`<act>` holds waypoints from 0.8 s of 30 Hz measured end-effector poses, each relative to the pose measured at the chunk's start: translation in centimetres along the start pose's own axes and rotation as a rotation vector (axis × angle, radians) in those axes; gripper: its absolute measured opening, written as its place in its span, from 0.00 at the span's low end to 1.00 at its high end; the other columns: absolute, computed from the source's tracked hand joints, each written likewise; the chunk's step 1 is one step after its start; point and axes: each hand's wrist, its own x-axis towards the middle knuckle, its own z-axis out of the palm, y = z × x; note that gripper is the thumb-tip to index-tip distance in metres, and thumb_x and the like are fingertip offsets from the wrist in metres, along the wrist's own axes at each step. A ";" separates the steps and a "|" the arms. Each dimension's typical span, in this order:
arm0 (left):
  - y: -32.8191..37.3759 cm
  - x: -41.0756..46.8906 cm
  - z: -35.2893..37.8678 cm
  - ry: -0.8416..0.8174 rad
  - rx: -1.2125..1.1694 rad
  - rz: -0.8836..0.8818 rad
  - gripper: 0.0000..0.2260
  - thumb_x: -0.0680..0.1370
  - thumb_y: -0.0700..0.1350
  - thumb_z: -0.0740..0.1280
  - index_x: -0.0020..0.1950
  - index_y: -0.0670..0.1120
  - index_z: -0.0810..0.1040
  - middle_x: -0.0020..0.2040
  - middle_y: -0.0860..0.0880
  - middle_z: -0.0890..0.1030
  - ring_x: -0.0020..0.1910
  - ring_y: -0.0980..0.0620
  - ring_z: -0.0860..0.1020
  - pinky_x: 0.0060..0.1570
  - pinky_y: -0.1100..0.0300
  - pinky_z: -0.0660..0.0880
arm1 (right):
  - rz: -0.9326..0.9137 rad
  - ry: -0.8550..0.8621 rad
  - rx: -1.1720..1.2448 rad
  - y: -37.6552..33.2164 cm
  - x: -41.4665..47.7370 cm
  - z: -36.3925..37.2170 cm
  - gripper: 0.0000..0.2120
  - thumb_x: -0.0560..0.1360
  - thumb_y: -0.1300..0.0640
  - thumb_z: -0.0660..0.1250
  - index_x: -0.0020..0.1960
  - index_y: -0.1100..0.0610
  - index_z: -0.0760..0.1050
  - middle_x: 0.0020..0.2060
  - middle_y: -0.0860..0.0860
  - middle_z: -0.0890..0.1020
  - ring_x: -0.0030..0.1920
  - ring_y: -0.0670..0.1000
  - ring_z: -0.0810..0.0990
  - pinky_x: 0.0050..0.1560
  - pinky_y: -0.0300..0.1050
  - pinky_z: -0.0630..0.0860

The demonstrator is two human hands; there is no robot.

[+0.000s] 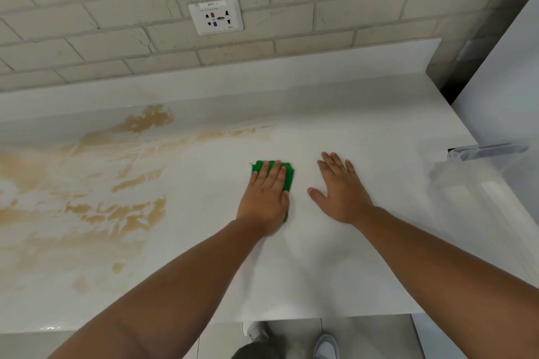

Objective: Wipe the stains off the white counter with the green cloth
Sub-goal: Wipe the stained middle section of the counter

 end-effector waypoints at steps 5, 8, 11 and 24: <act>-1.7 -4.4 0.4 -0.020 0.002 0.233 0.26 0.83 0.52 0.46 0.80 0.46 0.47 0.80 0.50 0.45 0.79 0.51 0.40 0.77 0.53 0.40 | -0.002 0.015 0.233 -0.1 -1.0 -1.6 0.32 0.80 0.48 0.60 0.79 0.58 0.53 0.79 0.51 0.54 0.79 0.50 0.50 0.78 0.48 0.47; -5.7 -6.8 0.6 0.009 -0.001 0.165 0.27 0.82 0.53 0.46 0.80 0.47 0.48 0.80 0.50 0.47 0.79 0.51 0.42 0.77 0.55 0.40 | -0.067 0.073 0.173 0.3 -3.0 -2.1 0.30 0.79 0.50 0.59 0.78 0.58 0.58 0.78 0.51 0.58 0.78 0.50 0.54 0.78 0.47 0.50; -8.7 -8.2 0.0 0.033 -0.057 -0.096 0.29 0.80 0.56 0.42 0.80 0.49 0.48 0.80 0.52 0.45 0.79 0.54 0.41 0.76 0.56 0.38 | -0.127 0.095 0.029 0.7 -5.0 -1.8 0.31 0.78 0.44 0.53 0.76 0.59 0.61 0.77 0.54 0.61 0.78 0.52 0.56 0.77 0.53 0.53; 6.1 -4.7 1.3 0.033 -0.078 0.039 0.27 0.81 0.50 0.48 0.80 0.46 0.48 0.81 0.47 0.48 0.79 0.48 0.42 0.77 0.50 0.40 | -0.103 -0.025 -0.079 2.5 -10.7 -1.3 0.38 0.78 0.33 0.40 0.80 0.56 0.50 0.80 0.52 0.49 0.79 0.50 0.41 0.78 0.57 0.43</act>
